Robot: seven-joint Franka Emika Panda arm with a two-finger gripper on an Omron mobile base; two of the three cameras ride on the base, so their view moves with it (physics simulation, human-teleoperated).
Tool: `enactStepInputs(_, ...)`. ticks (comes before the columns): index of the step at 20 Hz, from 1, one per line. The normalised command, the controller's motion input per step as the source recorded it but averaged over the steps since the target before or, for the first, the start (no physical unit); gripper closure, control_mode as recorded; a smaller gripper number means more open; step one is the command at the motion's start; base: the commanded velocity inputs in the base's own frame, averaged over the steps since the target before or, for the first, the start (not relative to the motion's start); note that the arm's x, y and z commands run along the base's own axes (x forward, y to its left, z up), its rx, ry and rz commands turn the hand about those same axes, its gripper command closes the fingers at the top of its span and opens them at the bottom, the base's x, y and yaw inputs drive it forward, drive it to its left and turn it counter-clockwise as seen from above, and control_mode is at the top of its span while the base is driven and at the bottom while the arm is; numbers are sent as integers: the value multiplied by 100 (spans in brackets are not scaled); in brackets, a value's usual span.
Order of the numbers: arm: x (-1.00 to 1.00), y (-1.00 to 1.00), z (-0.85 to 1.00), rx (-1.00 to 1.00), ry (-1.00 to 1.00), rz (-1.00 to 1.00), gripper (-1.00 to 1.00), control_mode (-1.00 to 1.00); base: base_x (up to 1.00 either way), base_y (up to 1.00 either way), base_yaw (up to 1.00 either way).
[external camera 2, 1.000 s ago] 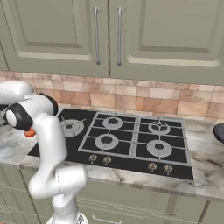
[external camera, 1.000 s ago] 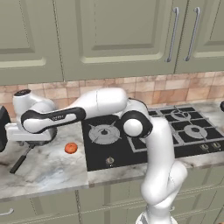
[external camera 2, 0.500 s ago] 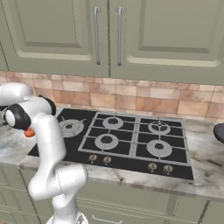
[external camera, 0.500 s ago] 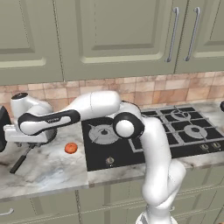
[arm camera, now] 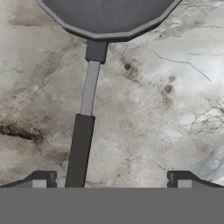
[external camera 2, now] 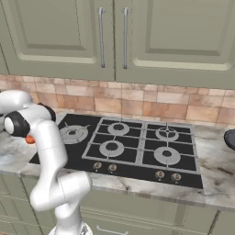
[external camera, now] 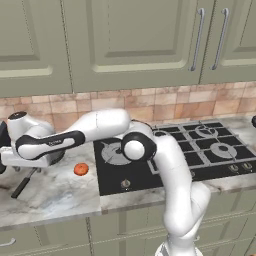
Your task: Place both pans onto different burners. Then place the squash and the chicken drumstick on different pans.
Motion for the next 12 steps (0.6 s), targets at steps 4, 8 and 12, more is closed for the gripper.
enactStepInputs(4, 3, 15, -15, 0, 0, -3, -100, -100, 0, 0, 0)
enactStepInputs(8, 1, 7, -12, 0, 0, -2, -100, -100, 0, 0, 0)
enactStepInputs(12, 9, 8, -14, 0, 0, -3, -100, -100, 0, 0, 0)
